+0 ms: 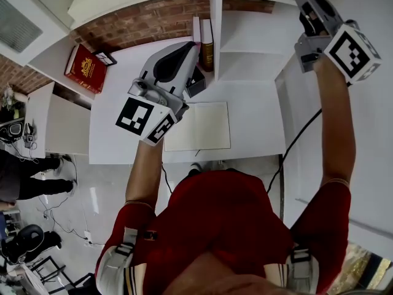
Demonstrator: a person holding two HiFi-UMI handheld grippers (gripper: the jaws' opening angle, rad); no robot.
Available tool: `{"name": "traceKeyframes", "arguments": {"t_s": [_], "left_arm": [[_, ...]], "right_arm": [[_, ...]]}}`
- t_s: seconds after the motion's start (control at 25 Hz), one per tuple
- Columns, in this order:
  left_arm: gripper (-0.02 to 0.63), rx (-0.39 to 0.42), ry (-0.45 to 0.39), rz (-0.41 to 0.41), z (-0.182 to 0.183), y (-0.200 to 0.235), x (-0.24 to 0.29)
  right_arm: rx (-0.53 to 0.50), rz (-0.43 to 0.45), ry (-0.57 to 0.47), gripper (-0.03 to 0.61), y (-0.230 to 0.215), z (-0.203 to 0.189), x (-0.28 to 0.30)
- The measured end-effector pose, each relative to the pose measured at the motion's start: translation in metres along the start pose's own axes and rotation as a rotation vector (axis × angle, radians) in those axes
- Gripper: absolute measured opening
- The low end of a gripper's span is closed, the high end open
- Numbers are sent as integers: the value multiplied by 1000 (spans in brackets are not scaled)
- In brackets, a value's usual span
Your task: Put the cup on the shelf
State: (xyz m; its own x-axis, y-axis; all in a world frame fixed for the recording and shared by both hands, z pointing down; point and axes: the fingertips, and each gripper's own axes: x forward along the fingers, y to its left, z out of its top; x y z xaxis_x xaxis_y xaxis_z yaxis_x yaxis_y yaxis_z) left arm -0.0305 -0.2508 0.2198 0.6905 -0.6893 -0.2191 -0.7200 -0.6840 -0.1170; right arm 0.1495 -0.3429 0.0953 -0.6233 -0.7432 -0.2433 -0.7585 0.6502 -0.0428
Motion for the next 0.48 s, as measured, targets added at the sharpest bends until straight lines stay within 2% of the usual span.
{"name": "traceKeyframes", "arguments": {"t_s": [0.48], "left_arm": [[5, -9, -7, -28, -6, 22, -6]], "right_arm": [[-28, -64, 57, 39, -13, -11, 39]]}}
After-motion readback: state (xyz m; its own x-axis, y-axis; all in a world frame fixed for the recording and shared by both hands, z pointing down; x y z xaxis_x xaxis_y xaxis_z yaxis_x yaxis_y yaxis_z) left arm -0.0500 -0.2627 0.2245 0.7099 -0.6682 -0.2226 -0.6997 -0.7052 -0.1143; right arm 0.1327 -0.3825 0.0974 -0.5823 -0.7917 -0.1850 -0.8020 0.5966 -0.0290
